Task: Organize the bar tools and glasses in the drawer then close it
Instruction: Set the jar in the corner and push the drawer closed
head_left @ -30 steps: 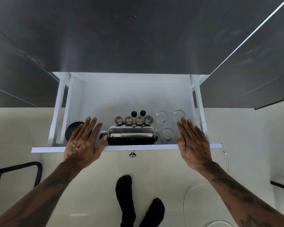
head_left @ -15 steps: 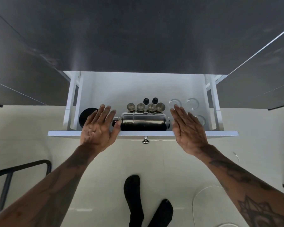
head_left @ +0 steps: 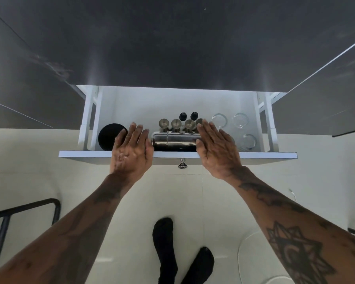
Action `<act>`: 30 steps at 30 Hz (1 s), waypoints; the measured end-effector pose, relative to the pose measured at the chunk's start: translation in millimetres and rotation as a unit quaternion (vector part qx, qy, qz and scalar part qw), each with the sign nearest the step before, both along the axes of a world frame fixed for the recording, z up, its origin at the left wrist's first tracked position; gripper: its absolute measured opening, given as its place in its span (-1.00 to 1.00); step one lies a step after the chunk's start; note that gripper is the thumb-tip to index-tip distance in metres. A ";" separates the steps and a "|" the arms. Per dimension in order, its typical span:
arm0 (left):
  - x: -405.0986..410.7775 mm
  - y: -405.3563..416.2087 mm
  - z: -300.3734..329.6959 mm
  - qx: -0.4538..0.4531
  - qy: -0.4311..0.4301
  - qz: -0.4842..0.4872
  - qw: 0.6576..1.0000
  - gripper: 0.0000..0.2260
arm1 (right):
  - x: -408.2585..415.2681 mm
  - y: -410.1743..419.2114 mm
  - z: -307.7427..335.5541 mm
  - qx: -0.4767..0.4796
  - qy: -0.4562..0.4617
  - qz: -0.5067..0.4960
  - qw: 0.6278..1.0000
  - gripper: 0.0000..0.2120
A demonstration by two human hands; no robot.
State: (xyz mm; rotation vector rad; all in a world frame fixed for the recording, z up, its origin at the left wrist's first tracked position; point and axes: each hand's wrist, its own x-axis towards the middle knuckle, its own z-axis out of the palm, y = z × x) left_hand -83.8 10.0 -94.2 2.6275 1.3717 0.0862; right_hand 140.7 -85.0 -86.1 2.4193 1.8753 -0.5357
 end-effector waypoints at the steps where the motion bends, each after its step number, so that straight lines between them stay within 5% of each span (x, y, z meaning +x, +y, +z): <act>1: 5.2 -1.8 -0.9 0.004 -0.008 0.006 1.000 -0.54 | 0.3 2.0 0.3 -0.001 0.001 0.001 1.000 -0.49; 11: 19.1 23.9 -7.2 0.005 0.024 -0.071 0.997 -0.22 | 12.6 25.8 -1.7 0.009 -0.015 0.010 1.000 -0.48; 21: 51.1 -2.8 0.5 0.126 -0.094 -0.081 0.984 -0.75 | -46.0 2.8 3.6 0.110 0.007 0.057 0.992 -0.40; 26: 45.7 -14.8 -3.6 0.026 -0.072 -0.082 0.994 -0.74 | -67.1 -7.6 0.3 0.107 0.044 0.022 0.993 -0.40; 30: 47.9 -0.4 -3.1 -0.014 -0.008 -0.079 0.997 -0.53 | -54.0 12.2 -0.6 0.085 0.009 -0.023 0.996 -0.36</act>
